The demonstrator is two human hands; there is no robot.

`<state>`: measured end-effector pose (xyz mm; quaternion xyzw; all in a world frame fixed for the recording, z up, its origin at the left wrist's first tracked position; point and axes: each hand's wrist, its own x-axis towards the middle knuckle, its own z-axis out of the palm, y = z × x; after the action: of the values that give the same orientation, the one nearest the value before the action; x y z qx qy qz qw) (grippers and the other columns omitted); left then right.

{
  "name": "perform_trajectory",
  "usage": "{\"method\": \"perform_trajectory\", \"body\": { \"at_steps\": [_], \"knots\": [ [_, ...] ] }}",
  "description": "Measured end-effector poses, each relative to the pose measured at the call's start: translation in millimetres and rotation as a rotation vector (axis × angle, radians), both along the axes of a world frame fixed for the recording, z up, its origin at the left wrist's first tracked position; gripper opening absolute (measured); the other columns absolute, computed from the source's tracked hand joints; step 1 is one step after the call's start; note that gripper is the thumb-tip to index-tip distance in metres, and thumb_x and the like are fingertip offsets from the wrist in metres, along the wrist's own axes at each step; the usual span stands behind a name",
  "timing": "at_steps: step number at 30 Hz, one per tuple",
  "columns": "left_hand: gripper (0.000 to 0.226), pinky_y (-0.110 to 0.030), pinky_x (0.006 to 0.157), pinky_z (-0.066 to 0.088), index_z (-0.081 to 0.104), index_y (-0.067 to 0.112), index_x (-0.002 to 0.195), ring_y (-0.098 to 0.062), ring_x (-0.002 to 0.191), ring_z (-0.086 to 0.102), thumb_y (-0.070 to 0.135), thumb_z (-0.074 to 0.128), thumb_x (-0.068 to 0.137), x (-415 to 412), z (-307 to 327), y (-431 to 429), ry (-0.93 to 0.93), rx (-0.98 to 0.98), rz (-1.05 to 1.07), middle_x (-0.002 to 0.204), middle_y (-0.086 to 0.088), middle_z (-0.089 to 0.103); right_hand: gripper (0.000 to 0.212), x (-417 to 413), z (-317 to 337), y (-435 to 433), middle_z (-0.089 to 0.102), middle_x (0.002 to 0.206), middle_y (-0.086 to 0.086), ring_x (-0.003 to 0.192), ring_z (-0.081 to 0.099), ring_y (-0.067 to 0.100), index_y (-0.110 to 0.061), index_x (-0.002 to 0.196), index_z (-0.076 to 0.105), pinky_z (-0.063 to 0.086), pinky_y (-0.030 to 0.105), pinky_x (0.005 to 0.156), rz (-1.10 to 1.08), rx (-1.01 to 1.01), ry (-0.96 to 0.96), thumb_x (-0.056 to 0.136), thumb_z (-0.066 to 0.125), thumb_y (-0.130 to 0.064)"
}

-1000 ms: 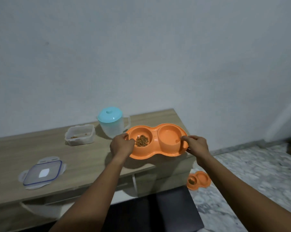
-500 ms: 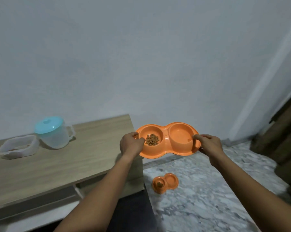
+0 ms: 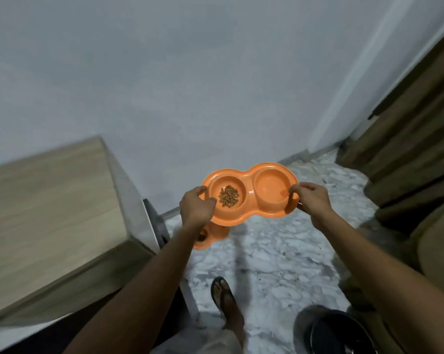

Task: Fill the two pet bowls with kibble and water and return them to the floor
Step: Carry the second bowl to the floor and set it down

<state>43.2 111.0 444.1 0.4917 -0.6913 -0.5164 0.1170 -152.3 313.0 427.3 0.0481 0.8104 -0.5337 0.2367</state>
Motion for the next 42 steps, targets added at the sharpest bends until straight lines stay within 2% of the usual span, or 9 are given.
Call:
{"method": "perform_trajectory", "body": {
  "at_steps": [4, 11, 15, 24, 27, 34, 37, 39, 42],
  "knots": [
    [0.035, -0.045, 0.091, 0.055, 0.068, 0.049, 0.102, -0.026, 0.101, 0.068, 0.028, 0.066, 0.073, -63, -73, -9, -0.059, 0.084, 0.031, 0.111, 0.000, 0.071, 0.031, -60, -60, -13, 0.074, 0.103, 0.006, 0.099, 0.071, 0.027, -0.020, 0.098, 0.075, 0.059, 0.050, 0.093, -0.006, 0.067, -0.065, 0.067, 0.073, -0.021],
    [0.033, -0.015, 0.074, 0.037, 0.071, 0.012, 0.112, -0.015, 0.094, 0.063, 0.012, 0.073, 0.079, -170, -261, -13, -0.126, 0.076, 0.071, 0.100, 0.003, 0.069, 0.044, -167, -244, -37, 0.075, 0.100, 0.005, 0.098, 0.072, 0.027, -0.021, 0.110, 0.074, 0.057, 0.053, 0.095, 0.039, 0.167, -0.152, 0.067, 0.073, -0.029],
    [0.040, -0.044, 0.087, 0.052, 0.070, 0.011, 0.111, -0.028, 0.099, 0.066, 0.025, 0.065, 0.074, -215, -422, -7, -0.134, 0.095, 0.097, 0.105, -0.009, 0.072, 0.051, -222, -388, -43, 0.075, 0.102, 0.006, 0.097, 0.073, 0.029, -0.019, 0.116, 0.072, 0.058, 0.053, 0.094, 0.063, 0.210, -0.202, 0.065, 0.072, -0.029],
    [0.040, -0.034, 0.090, 0.047, 0.065, 0.008, 0.125, -0.028, 0.109, 0.060, 0.006, 0.061, 0.086, -282, -684, 15, -0.243, 0.192, 0.208, 0.118, -0.010, 0.067, 0.019, -298, -670, -53, 0.073, 0.093, 0.006, 0.087, 0.070, 0.026, -0.016, 0.101, 0.073, 0.060, 0.050, 0.090, 0.171, 0.289, -0.251, 0.083, 0.068, -0.012],
    [0.031, -0.030, 0.073, 0.036, 0.067, -0.001, 0.114, -0.020, 0.084, 0.052, -0.004, 0.054, 0.086, -296, -723, 15, -0.274, 0.163, 0.205, 0.096, -0.008, 0.061, 0.020, -311, -716, -64, 0.070, 0.095, 0.008, 0.083, 0.067, 0.023, -0.013, 0.106, 0.070, 0.059, 0.044, 0.084, 0.202, 0.287, -0.270, 0.088, 0.063, -0.008],
    [0.037, -0.044, 0.086, 0.053, 0.064, 0.009, 0.119, -0.033, 0.100, 0.063, 0.004, 0.053, 0.085, -313, -769, 6, -0.335, 0.135, 0.126, 0.110, -0.013, 0.066, 0.031, -329, -765, -77, 0.070, 0.091, 0.008, 0.073, 0.064, 0.020, -0.005, 0.118, 0.070, 0.052, 0.030, 0.063, 0.252, 0.312, -0.253, 0.090, 0.058, -0.007],
    [0.043, -0.046, 0.089, 0.052, 0.057, 0.010, 0.130, -0.034, 0.106, 0.061, 0.008, 0.055, 0.087, -314, -763, 4, -0.328, 0.186, 0.108, 0.117, -0.013, 0.062, 0.037, -326, -764, -80, 0.069, 0.120, 0.018, 0.098, 0.069, 0.031, -0.008, 0.123, 0.066, 0.058, 0.038, 0.082, 0.270, 0.336, -0.256, 0.087, 0.066, -0.019],
    [0.054, -0.046, 0.096, 0.049, 0.048, 0.011, 0.142, -0.033, 0.117, 0.058, 0.014, 0.058, 0.089, -311, -747, 5, -0.328, 0.198, 0.103, 0.130, -0.012, 0.058, 0.068, -314, -747, -82, 0.054, 0.145, 0.017, 0.125, 0.059, 0.036, -0.015, 0.144, 0.052, 0.053, 0.047, 0.102, 0.312, 0.421, -0.224, 0.083, 0.073, -0.034],
    [0.057, -0.044, 0.108, 0.040, 0.048, 0.012, 0.143, -0.031, 0.131, 0.048, 0.020, 0.061, 0.088, -303, -696, 6, -0.333, 0.159, 0.044, 0.142, -0.014, 0.052, 0.080, -284, -693, -87, 0.047, 0.149, 0.021, 0.135, 0.049, 0.040, -0.016, 0.152, 0.043, 0.046, 0.051, 0.109, 0.364, 0.493, -0.162, 0.082, 0.077, -0.037]
  ]
}}
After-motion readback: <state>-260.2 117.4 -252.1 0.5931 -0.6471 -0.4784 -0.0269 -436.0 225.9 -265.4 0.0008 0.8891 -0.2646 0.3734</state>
